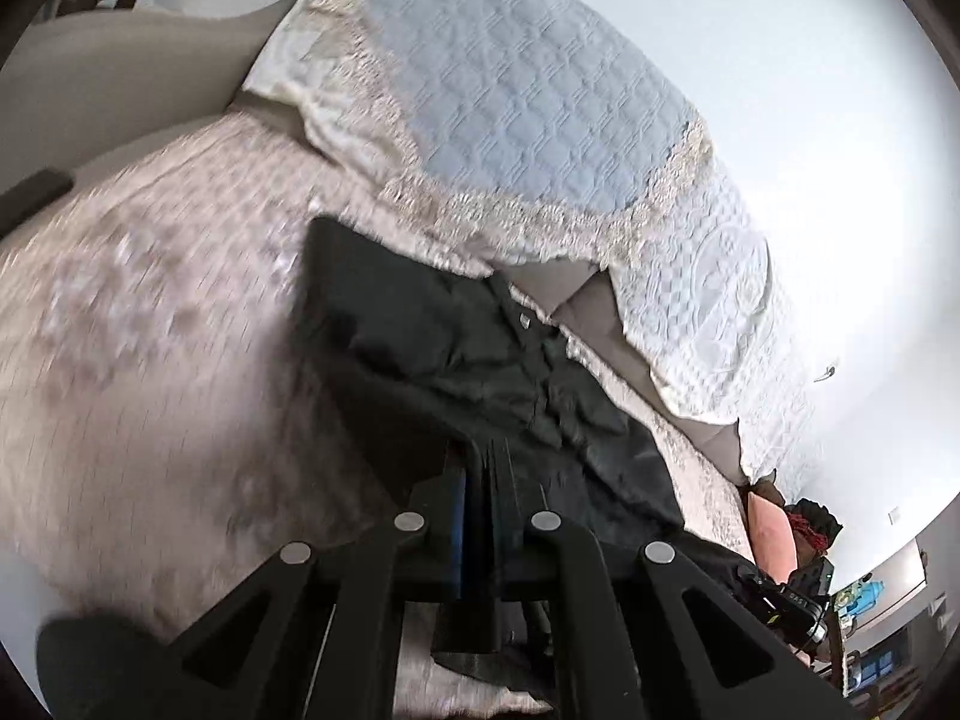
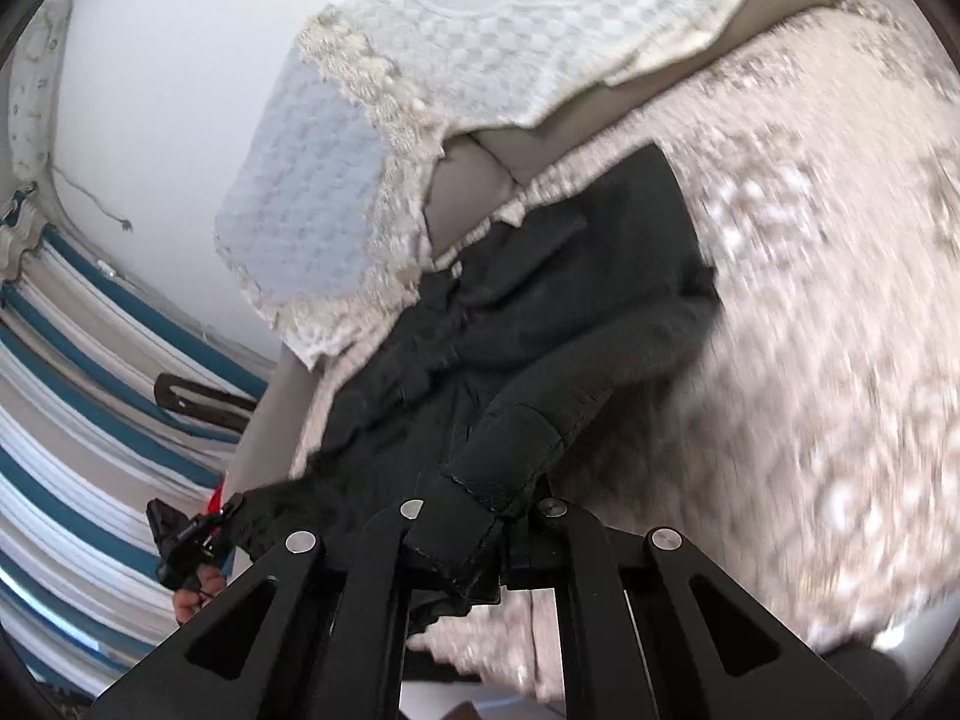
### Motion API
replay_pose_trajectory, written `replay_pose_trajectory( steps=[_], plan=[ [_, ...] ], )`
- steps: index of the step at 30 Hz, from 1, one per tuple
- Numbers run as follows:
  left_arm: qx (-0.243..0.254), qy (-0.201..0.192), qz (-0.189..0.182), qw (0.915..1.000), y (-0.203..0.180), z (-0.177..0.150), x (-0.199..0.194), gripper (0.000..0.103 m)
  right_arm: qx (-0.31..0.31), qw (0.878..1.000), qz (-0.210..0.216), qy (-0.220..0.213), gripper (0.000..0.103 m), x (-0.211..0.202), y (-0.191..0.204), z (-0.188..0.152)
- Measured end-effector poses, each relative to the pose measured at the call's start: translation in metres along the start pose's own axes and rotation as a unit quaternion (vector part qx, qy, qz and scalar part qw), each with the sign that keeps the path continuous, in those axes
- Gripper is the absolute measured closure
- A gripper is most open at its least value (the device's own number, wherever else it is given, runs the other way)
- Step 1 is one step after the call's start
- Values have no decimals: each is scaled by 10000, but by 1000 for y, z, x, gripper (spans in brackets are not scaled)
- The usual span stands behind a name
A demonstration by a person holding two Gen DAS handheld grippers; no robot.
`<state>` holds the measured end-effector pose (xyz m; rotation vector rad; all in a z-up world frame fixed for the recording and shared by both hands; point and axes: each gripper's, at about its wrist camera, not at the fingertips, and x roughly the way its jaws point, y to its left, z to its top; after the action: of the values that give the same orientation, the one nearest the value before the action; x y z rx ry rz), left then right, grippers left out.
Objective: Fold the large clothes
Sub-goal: 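Lay the hem over the collar and open both grippers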
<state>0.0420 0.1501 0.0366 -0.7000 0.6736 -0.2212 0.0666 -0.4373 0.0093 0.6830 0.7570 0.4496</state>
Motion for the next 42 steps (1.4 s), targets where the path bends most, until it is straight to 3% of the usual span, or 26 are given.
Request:
replay_pose_trajectory(
  steps=[8, 15, 19, 21, 23, 25, 26, 27, 29, 34, 38, 40, 41, 42],
  plan=[
    [-56, -472, 98, 9988, 1, 81, 43, 98, 107, 9996, 0, -269, 97, 48, -8, 95],
    [-161, -652, 508, 9964, 27, 143, 113, 103, 415, 9977, -536, -27, 97, 131, -41, 168],
    [-212, -206, 974, 9948, 57, 157, 172, 103, 759, 9920, -977, 244, 95, 175, -76, 181],
    [-117, 103, 1276, 9917, 67, 154, 197, 103, 1069, 9840, -1302, 586, 90, 198, -98, 179],
    [-12, 386, 1282, 9910, 71, 148, 208, 103, 1160, 9816, -1379, 636, 84, 200, -106, 176],
    [214, 431, 1382, 9892, 68, 141, 206, 96, 837, 9884, -1162, 501, 66, 189, -97, 173],
    [362, 468, 1378, 9887, 65, 137, 205, 78, 673, 9904, -1125, 446, 52, 185, -92, 172],
    [468, 509, 1370, 9882, 63, 134, 204, 54, 400, 9934, -1018, 351, 46, 176, -84, 170],
    [733, 602, 1392, 9857, 55, 129, 207, 42, 36, 9951, -945, 293, 46, 166, -73, 171],
    [1127, 1255, 1727, 9704, 51, 125, 248, 41, -699, 9838, -1646, 125, 46, 153, -74, 182],
    [1290, 1502, 2027, 9590, 52, 120, 273, 41, -1013, 9692, -2163, 607, 45, 176, -88, 188],
    [1414, 1561, 2028, 9563, 47, 119, 278, 42, -1206, 9656, -2162, 799, 46, 187, -87, 190],
    [1485, 1600, 2003, 9551, 43, 118, 280, 49, -1298, 9646, -2128, 861, 46, 192, -83, 191],
    [1556, 1629, 2033, 9528, 40, 118, 281, 68, -1373, 9641, -2079, 919, 61, 196, -80, 192]
  ],
)
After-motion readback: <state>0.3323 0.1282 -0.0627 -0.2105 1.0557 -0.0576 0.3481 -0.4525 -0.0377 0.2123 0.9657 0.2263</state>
